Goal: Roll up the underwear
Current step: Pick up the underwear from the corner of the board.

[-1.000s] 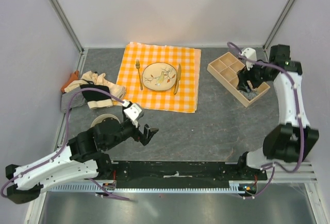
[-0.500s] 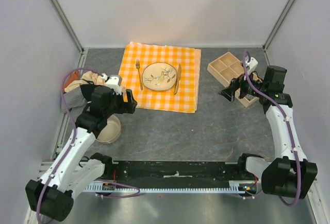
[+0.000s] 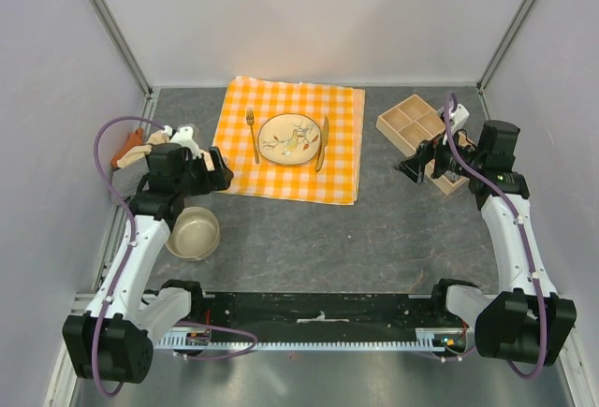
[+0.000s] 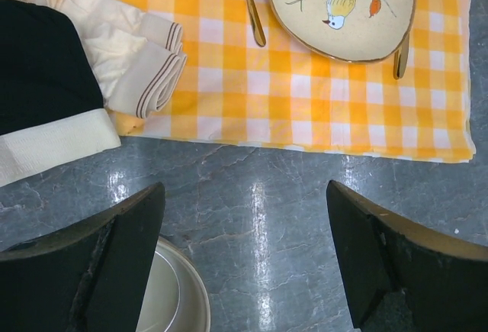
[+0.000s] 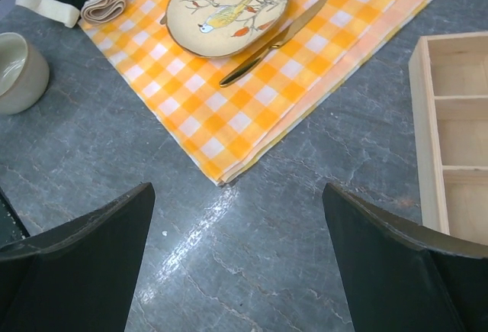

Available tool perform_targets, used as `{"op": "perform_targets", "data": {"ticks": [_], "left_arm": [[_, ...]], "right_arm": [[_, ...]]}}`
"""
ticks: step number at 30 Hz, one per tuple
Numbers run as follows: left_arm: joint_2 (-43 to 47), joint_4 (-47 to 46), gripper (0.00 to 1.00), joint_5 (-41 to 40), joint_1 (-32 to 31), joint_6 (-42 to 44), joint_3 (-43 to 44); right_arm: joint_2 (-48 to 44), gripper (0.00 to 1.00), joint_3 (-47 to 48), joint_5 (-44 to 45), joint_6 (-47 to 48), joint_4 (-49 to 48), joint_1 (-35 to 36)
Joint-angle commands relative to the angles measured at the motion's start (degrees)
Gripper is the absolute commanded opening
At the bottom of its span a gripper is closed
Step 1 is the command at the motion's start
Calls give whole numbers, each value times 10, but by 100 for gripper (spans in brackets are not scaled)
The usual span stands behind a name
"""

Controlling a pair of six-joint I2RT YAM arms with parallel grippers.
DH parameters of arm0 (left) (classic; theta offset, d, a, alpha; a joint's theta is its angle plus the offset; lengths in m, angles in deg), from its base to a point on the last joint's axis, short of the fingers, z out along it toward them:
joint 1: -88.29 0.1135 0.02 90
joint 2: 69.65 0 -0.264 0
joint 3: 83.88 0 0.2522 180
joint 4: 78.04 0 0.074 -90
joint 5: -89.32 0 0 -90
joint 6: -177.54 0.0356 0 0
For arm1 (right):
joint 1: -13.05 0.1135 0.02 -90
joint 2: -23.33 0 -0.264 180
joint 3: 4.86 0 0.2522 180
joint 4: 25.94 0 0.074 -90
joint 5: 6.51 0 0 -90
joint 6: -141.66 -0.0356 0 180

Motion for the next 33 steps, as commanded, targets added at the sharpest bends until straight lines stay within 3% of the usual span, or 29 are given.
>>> {"op": "perform_targets", "data": {"ticks": [1, 6, 7, 12, 17, 22, 24, 27, 30, 33], "left_arm": [[17, 5, 92, -8, 5, -3, 25], [4, 2, 93, -55, 39, 26, 21], [-2, -2, 93, -48, 79, 26, 20], [-29, -42, 92, 13, 170, -5, 9], [-47, -47, 87, 70, 187, -4, 10], [-13, -35, 88, 165, 187, 11, 1], [15, -30, 89, 130, 188, 17, -7], [24, -36, 93, 77, 188, 20, -15], [-12, -45, 94, 1, 196, 11, -6], [-105, -69, 92, -5, 245, -1, 3]], "right_arm": [[-5, 98, 11, 38, -33, -22, 1], [-11, 98, 9, 41, -47, -30, 1], [-11, 98, 7, 40, -48, -31, 1], [9, 98, 8, 18, -81, -37, 1], [55, 98, 18, -49, -71, -20, -1], [33, 98, 28, 45, -100, -25, -1], [25, 98, 32, 106, -128, -35, -2], [11, 98, 29, 125, -146, -44, -2], [-2, 98, 21, 86, -123, -47, -2], [-9, 98, 9, 32, -84, -46, -3]]}}
